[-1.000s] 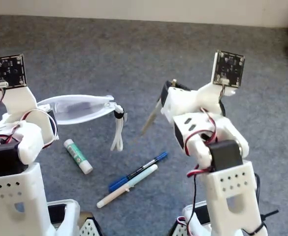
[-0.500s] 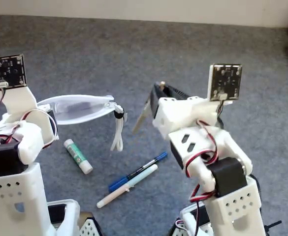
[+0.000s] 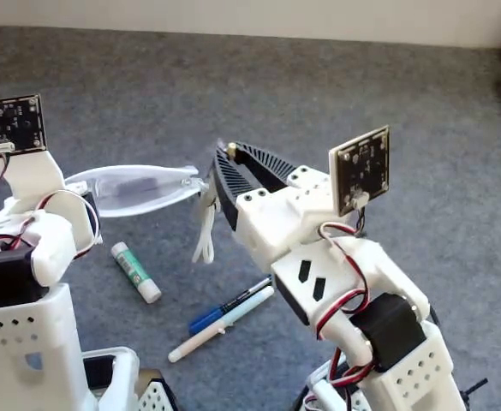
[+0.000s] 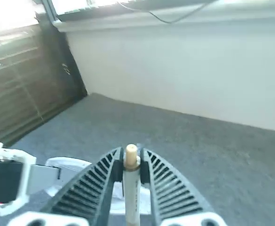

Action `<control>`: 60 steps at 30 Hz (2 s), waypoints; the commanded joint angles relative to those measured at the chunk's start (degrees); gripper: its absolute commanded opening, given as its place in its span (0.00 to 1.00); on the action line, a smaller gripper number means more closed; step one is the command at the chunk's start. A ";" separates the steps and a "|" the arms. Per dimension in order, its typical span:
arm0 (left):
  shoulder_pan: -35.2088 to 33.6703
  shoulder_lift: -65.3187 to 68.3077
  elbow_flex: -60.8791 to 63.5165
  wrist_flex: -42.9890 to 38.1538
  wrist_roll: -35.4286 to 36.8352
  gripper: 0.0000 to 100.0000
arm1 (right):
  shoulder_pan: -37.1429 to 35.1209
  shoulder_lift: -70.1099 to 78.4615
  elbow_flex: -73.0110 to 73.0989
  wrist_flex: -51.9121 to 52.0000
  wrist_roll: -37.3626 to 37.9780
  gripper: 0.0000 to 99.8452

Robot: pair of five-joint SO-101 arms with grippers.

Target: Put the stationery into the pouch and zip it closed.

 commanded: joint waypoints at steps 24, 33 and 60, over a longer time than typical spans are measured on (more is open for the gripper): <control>-0.66 2.07 1.19 -0.26 0.53 0.01 | -7.34 -1.36 -2.24 -7.60 0.79 0.00; -0.66 2.07 1.19 -0.44 0.53 0.01 | -14.90 -1.27 -18.68 4.26 0.62 0.00; -0.66 2.07 1.19 -0.35 0.53 0.01 | -6.55 -0.92 -10.95 -18.68 0.79 0.00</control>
